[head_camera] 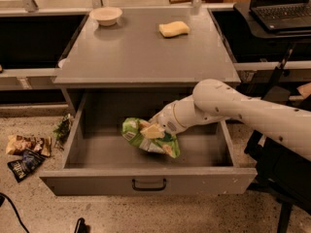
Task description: Place green rice chip bag into top drawer
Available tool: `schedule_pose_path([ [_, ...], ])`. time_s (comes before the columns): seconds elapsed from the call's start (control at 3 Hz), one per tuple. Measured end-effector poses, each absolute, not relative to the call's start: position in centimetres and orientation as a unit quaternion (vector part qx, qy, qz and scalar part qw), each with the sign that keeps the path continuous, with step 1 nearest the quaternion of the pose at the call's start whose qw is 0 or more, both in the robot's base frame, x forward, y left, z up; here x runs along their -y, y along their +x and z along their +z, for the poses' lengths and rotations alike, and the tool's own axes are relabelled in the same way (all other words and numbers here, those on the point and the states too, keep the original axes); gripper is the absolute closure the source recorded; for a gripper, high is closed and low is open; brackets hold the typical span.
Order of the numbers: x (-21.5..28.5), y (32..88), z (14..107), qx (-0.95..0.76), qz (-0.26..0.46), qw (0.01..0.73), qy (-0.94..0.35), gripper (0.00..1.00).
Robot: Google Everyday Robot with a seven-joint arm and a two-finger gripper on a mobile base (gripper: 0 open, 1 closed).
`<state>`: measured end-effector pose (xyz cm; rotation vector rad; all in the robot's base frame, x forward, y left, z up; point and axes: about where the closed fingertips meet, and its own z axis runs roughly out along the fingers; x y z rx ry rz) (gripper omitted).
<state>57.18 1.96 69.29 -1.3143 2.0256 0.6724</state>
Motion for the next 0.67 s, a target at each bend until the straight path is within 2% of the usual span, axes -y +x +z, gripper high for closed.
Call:
schedule_pose_path([
  [0.67, -0.38, 58.47, 68.98, -0.769, 0.262, 0.336, -0.476, 0.11],
])
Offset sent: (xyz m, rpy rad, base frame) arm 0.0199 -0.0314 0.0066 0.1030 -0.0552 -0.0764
